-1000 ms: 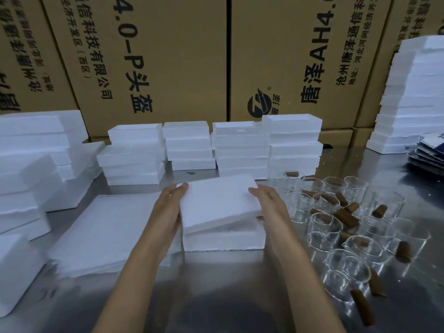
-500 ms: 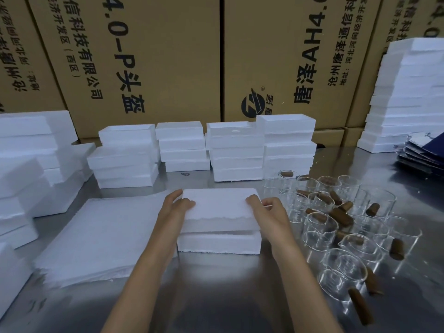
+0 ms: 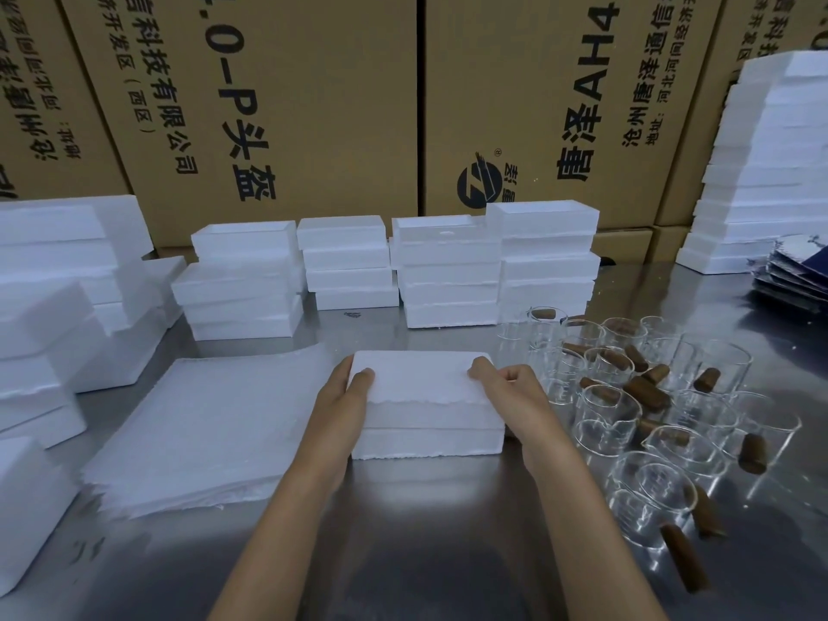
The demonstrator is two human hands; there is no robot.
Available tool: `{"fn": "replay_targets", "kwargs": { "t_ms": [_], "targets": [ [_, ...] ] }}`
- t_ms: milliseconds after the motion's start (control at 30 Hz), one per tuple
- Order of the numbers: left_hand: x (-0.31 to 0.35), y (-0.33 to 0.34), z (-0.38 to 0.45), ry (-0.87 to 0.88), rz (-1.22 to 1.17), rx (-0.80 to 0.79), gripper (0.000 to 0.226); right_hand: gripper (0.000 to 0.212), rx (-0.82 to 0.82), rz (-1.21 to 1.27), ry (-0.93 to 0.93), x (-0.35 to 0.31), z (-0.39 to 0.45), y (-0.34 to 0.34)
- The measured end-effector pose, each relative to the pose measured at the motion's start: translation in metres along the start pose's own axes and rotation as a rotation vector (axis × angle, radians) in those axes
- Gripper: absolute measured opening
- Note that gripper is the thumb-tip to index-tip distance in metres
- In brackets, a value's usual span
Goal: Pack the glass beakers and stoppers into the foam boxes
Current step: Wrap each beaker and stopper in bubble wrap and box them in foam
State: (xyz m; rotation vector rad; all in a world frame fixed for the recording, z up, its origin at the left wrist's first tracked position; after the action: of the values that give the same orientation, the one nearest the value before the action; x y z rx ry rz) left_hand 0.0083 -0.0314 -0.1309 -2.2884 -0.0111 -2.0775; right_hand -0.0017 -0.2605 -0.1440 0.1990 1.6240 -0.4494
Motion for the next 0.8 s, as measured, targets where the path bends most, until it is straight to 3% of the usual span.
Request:
{"fn": "replay_targets", "kwargs": {
  "t_ms": [100, 300, 433, 633, 800],
  "targets": [
    [-0.002, 0.001, 0.0, 0.001, 0.07, 0.001, 0.045, 0.042, 0.005, -0.009, 0.023, 0.001, -0.001, -0.002],
    [-0.003, 0.001, -0.002, 0.005, 0.116, 0.029, 0.042, 0.044, 0.002, -0.067, 0.019, 0.0, -0.003, -0.003],
    [-0.004, 0.001, -0.006, 0.039, 0.018, 0.026, 0.043, 0.039, -0.04, 0.123, -0.003, -0.002, -0.007, 0.003],
    [-0.008, 0.001, -0.001, 0.037, -0.198, -0.041, 0.04, 0.071, -0.203, 0.289, 0.009, -0.01, -0.009, 0.008],
    [-0.004, 0.008, 0.002, -0.021, -0.478, -0.128, 0.039, 0.024, -0.19, 0.379, -0.075, -0.018, -0.013, 0.008]
  ]
}}
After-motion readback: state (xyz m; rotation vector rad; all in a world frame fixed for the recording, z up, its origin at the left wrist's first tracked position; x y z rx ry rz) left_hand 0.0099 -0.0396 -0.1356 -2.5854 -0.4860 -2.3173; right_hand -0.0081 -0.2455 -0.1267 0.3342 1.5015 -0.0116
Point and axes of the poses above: each hand's wrist, its own z-axis towards the middle knuckle, its own y-axis out of the palm, x = y × z, the point moved 7 cm from there along z, towards the middle knuckle, and after that the axes turned 6 degrees about -y, right-handed, at the moved point
